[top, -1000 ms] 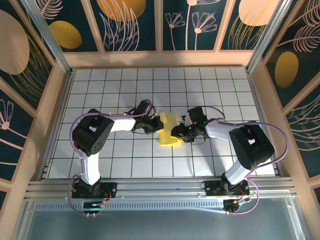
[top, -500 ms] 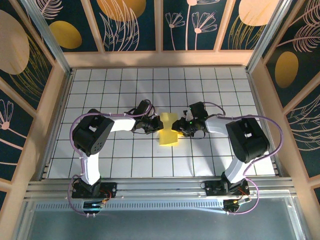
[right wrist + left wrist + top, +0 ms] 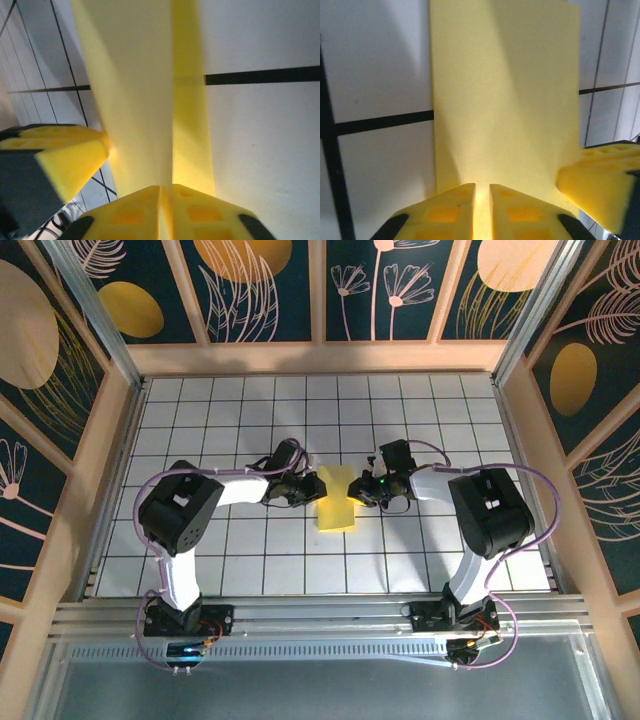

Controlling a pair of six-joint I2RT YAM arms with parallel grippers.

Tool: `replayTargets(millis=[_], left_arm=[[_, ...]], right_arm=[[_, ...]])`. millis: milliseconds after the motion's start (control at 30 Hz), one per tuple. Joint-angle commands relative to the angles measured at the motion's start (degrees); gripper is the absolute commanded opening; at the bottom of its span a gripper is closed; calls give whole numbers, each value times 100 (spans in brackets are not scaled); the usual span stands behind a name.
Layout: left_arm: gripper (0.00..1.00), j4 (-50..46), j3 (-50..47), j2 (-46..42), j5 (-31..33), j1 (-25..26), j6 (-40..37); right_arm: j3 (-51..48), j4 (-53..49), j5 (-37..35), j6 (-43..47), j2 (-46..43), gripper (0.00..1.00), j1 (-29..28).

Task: Fold a paper plane with a square sheet of paper (fold left side to right side)
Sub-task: Fold the triangle a second time at the center of the table.

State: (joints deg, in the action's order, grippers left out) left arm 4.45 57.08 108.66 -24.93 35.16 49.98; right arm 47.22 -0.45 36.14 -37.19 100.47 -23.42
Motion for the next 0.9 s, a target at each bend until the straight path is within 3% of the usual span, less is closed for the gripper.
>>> replayTargets(millis=[0,200,433,633,867], left_arm=[[25,100,-100,-606,322,-1,-216],[38,62,-652,-1734,823,176,-1160],[50,-577,-725,-2477,1644,1194,-2583],[54,-1075,-478,-2304,2615,2205,-3267],[62,-1503,135,-1532,3603,2845,-3679]], right_arm=[[129,-150,42,72,1,4,68],[164,-254,198,-189,-138,1,67],[195,-269,236,-421,-244,1,74],[246,-326,227,-418,-214,1,89],[279,-349,227,-399,-194,1,87]])
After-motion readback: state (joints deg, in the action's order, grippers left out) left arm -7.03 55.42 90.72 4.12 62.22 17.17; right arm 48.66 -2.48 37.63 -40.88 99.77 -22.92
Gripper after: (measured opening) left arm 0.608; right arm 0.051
